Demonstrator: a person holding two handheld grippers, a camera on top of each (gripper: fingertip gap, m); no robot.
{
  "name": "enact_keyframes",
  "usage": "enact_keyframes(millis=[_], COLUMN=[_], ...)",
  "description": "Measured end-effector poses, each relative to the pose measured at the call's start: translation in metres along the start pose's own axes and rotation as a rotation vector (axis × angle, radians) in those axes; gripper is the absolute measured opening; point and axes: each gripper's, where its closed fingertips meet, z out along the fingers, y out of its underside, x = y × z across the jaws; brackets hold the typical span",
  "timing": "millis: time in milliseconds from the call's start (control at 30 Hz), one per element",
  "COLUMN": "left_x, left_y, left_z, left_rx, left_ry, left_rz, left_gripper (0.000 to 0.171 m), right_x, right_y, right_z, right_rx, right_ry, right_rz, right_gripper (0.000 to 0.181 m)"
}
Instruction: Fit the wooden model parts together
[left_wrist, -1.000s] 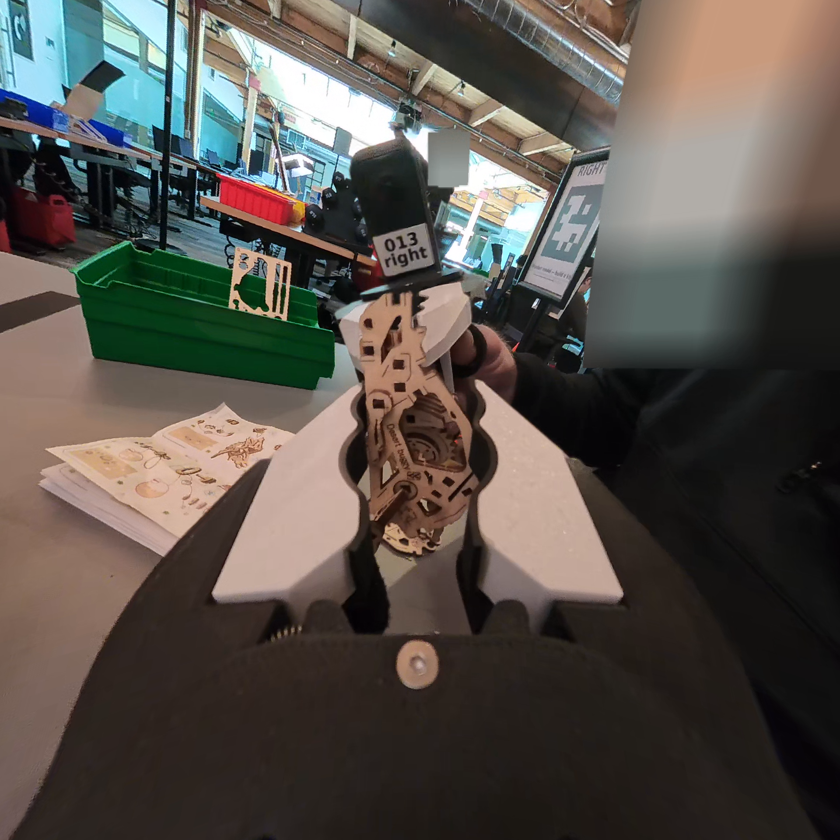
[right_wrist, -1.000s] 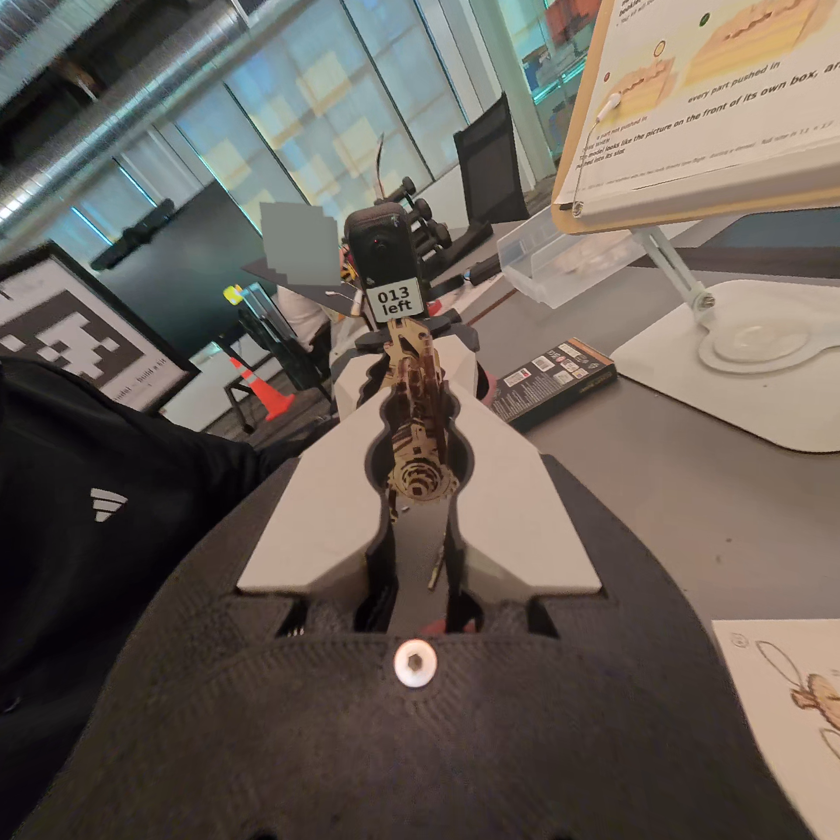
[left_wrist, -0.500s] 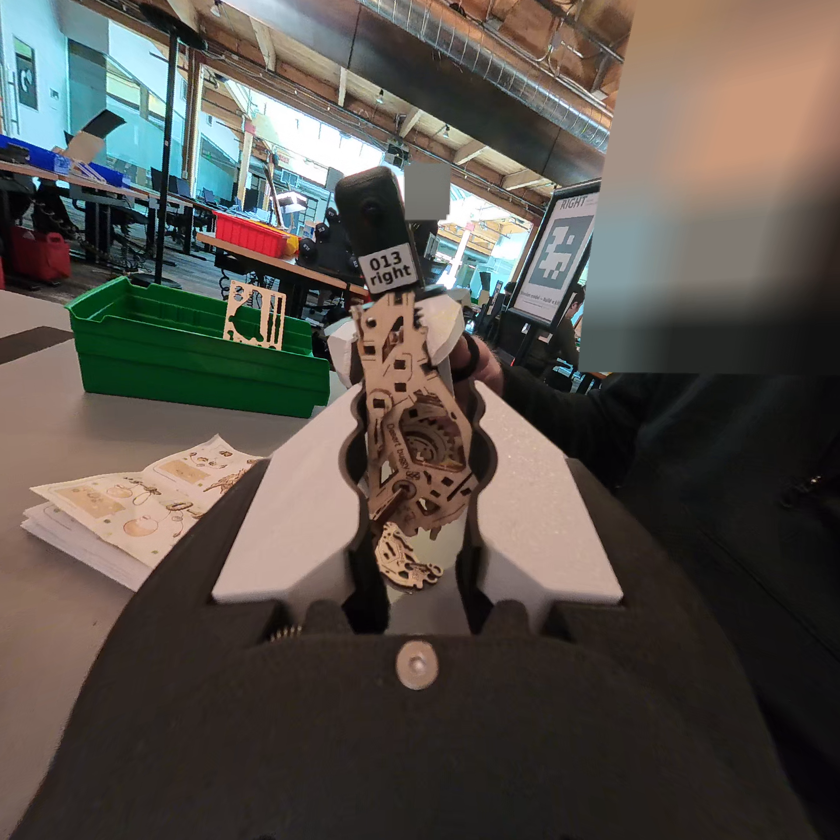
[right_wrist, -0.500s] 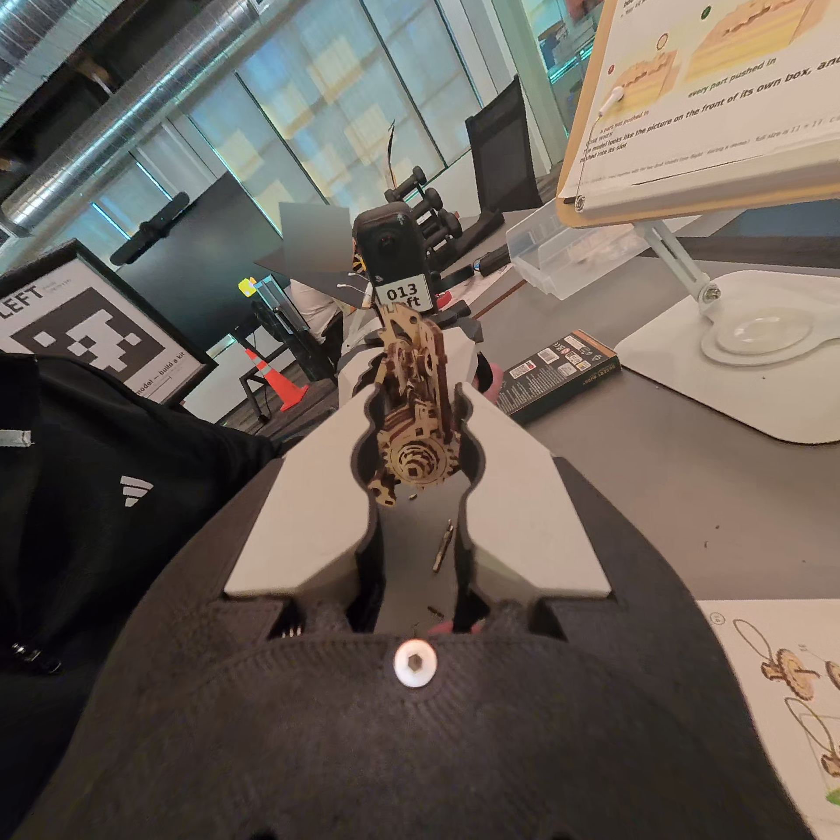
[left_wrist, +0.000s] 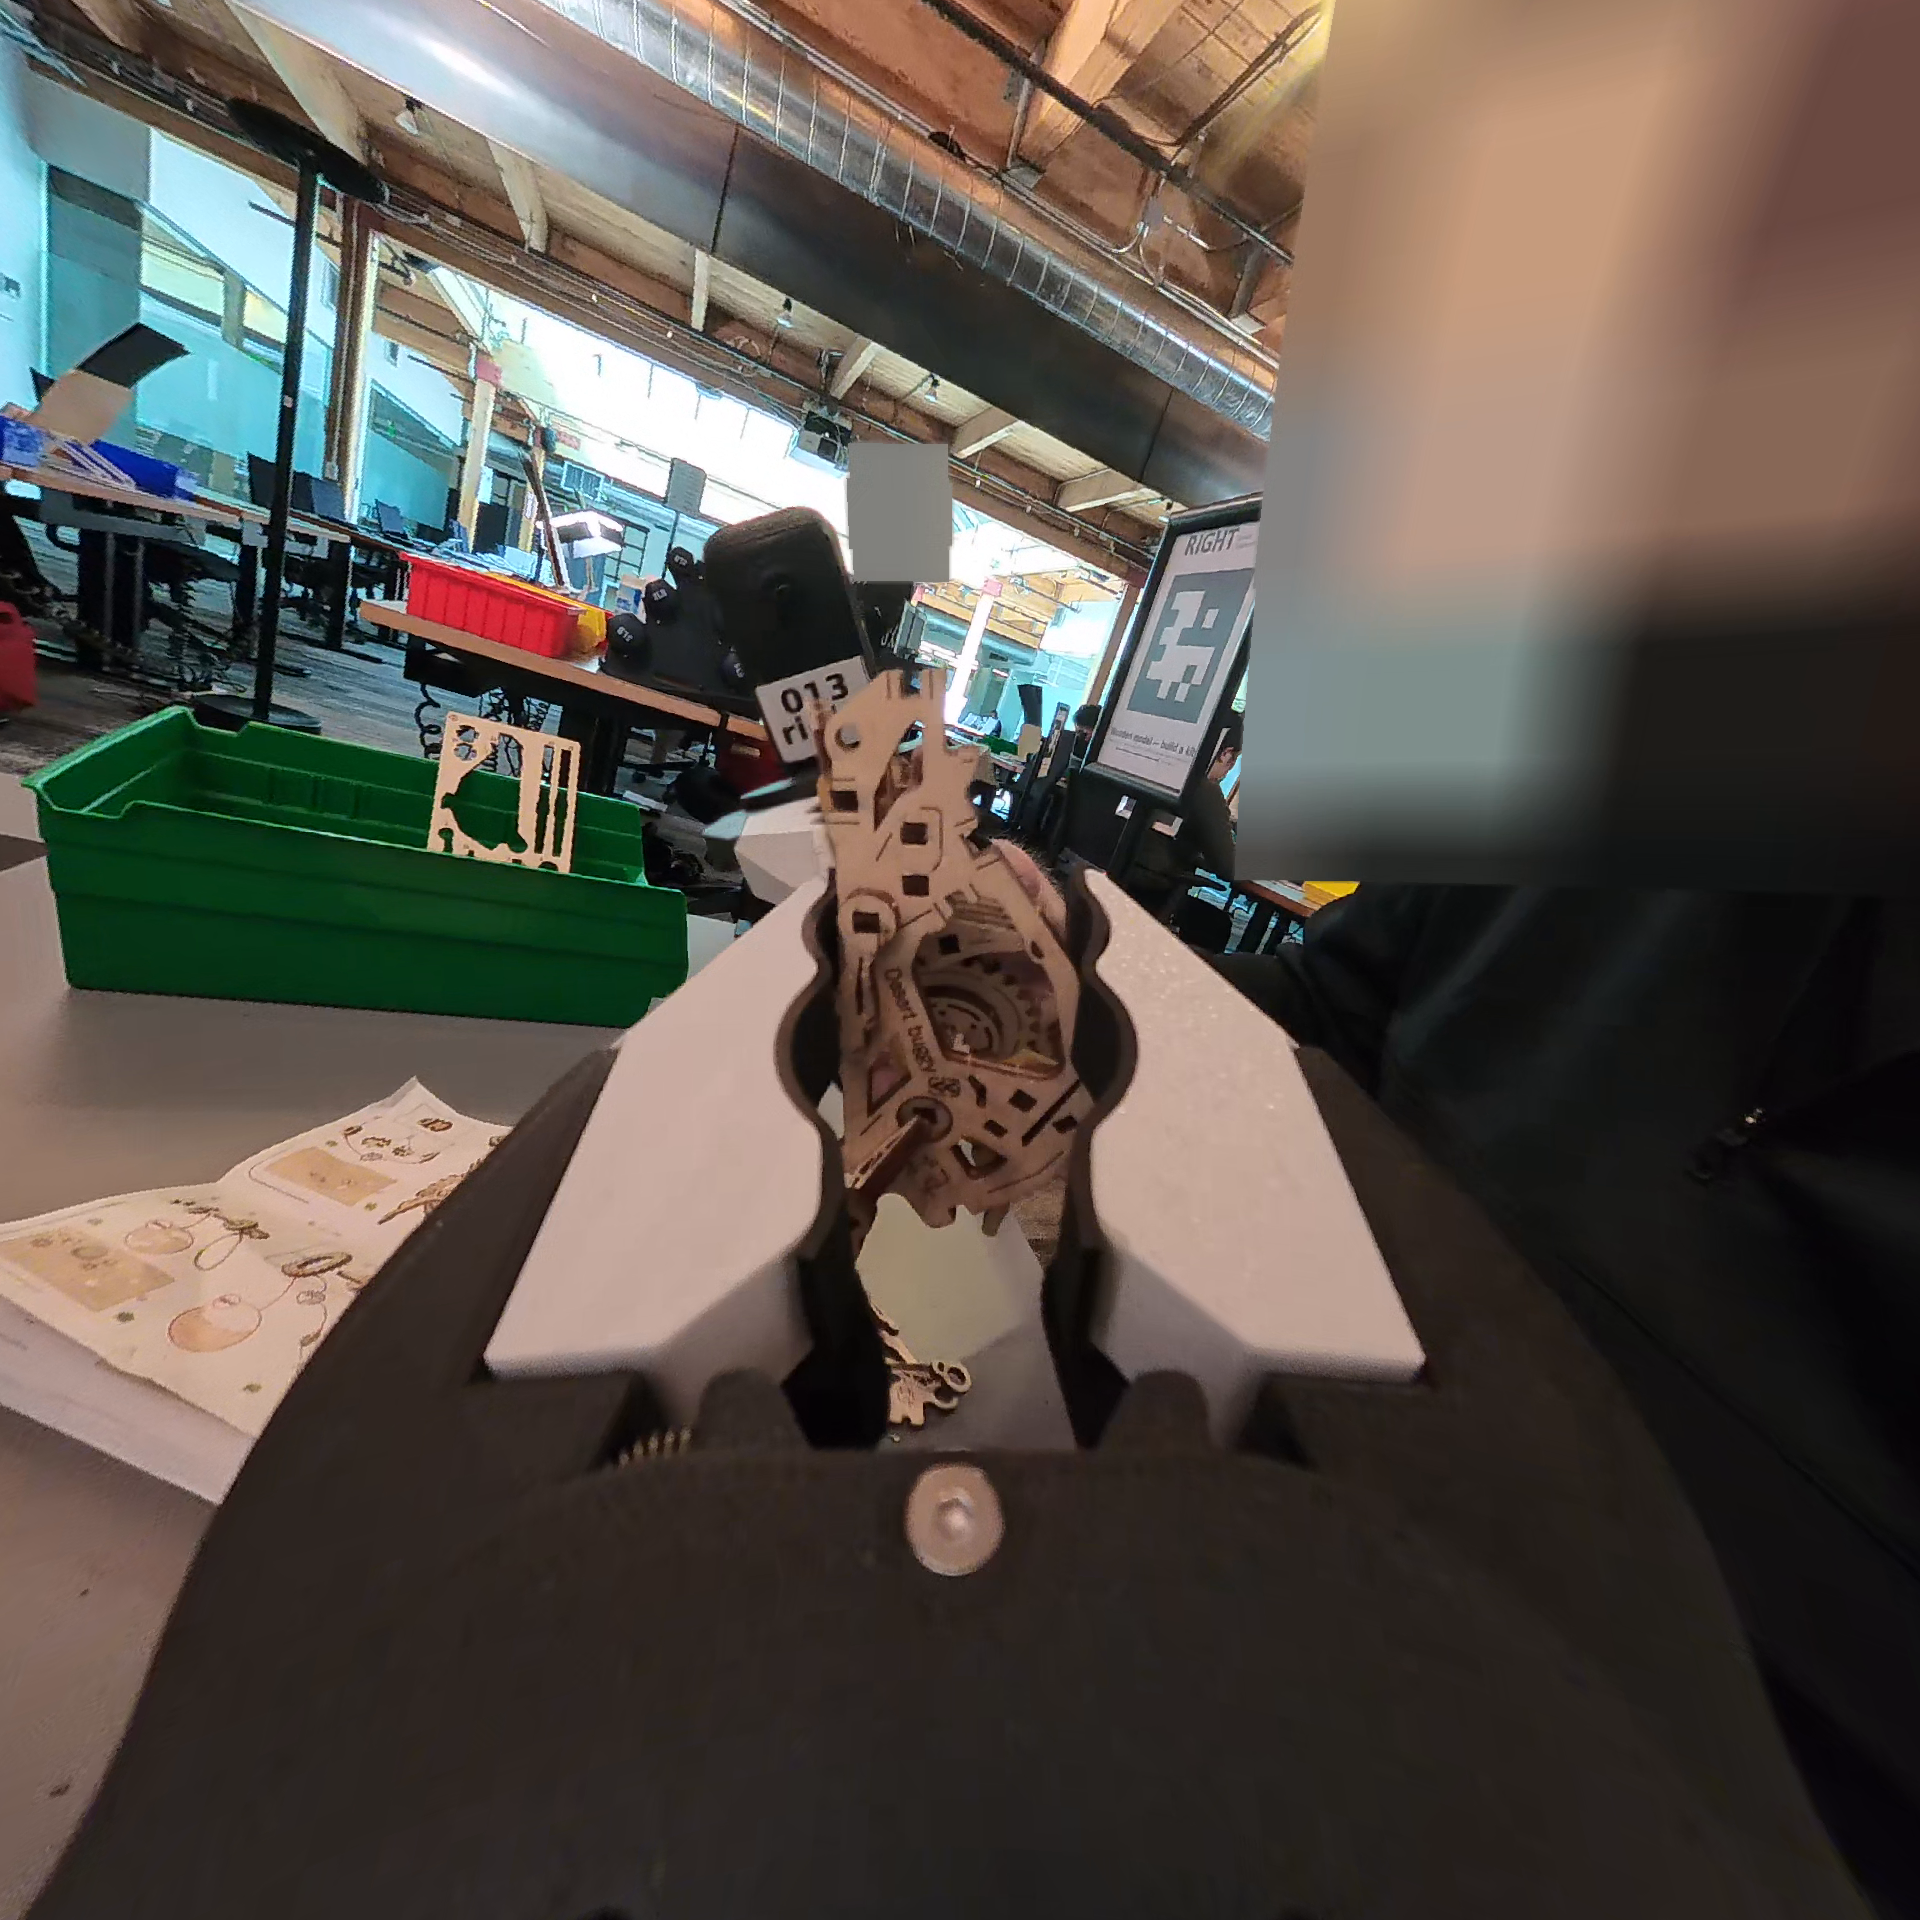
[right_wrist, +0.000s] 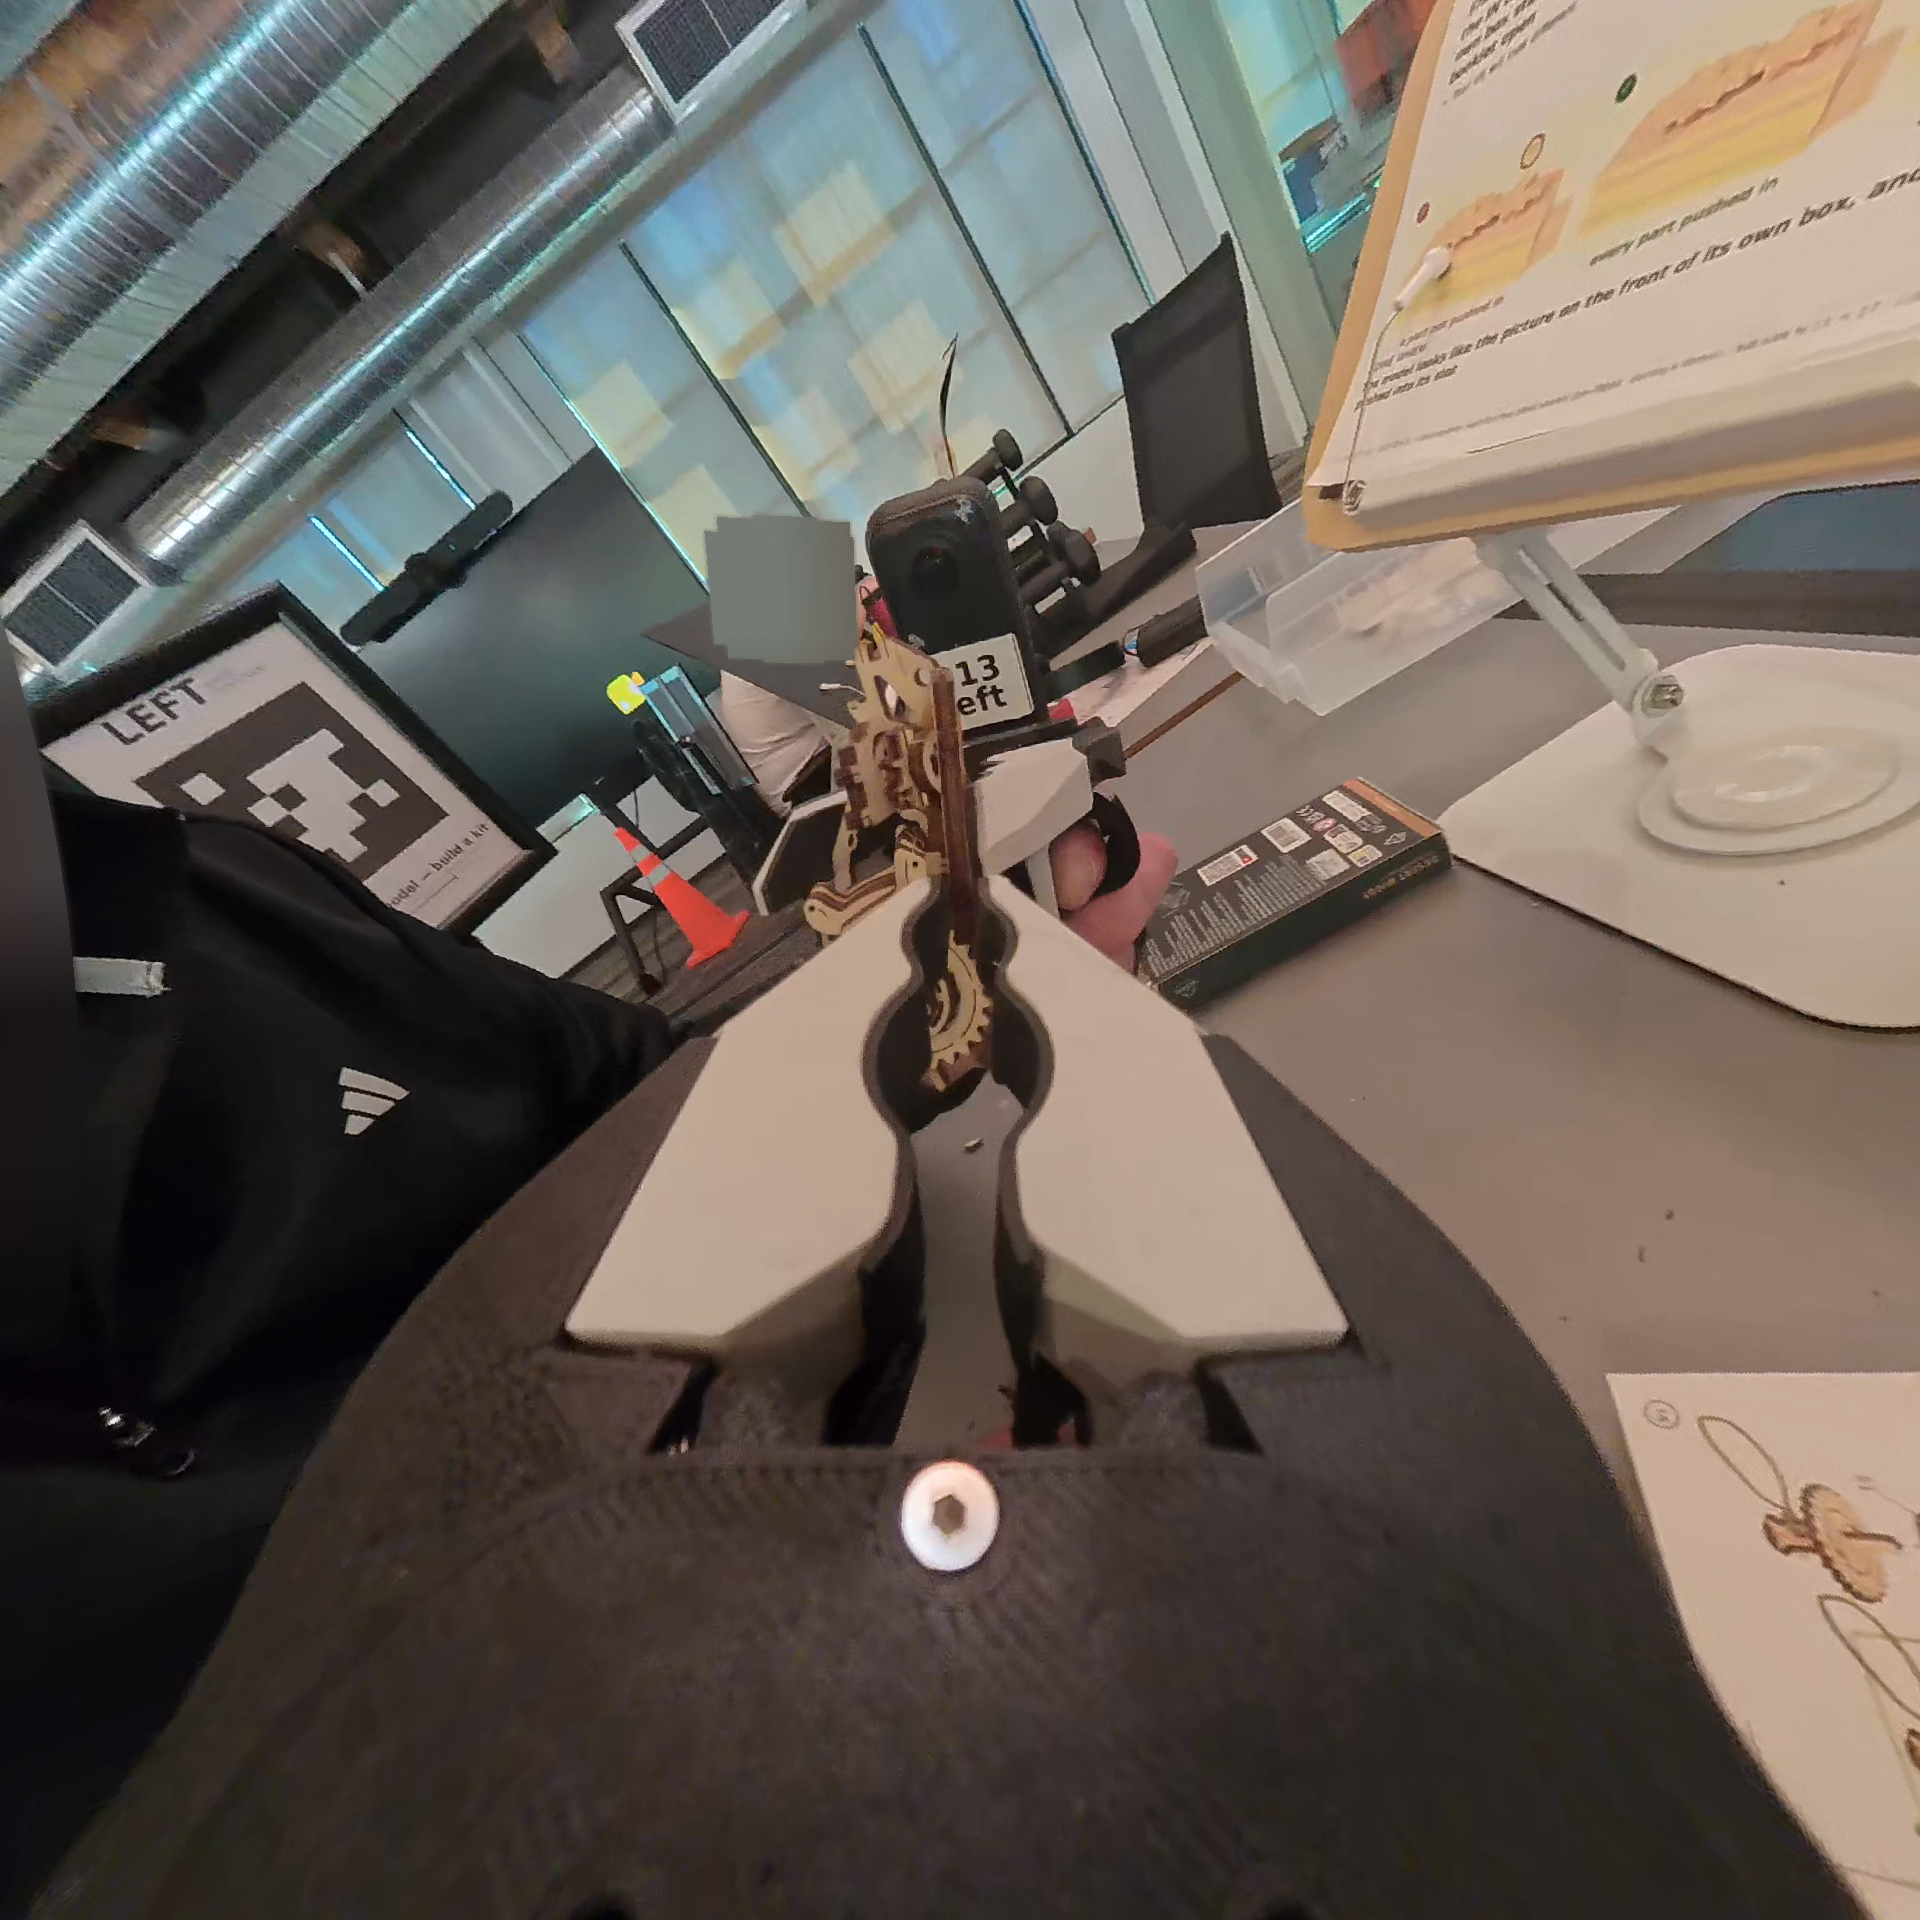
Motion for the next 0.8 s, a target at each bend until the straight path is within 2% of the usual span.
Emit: enact_keyframes(millis=[200, 533, 800], left_x=[0.000, -0.003, -0.001], left_y=[-0.002, -0.008, -0.016], left_z=[0.002, 0.006, 0.011], left_rx=[0.012, 0.047, 0.131], left_ry=[-0.012, -0.055, -0.079], left_rz=[0.018, -0.006, -0.012], left_gripper=[0.039, 0.039, 0.039], right_x=[-0.002, -0.004, -0.008], right_y=[-0.003, -0.014, -0.019], right_z=[-0.001, -0.004, -0.006], right_rx=[0.051, 0.115, 0.253], right_ry=[-0.017, 0.169, 0.167], right_rz=[0.058, -0.200, -0.248], right_gripper=[0.000, 0.000, 0.000])
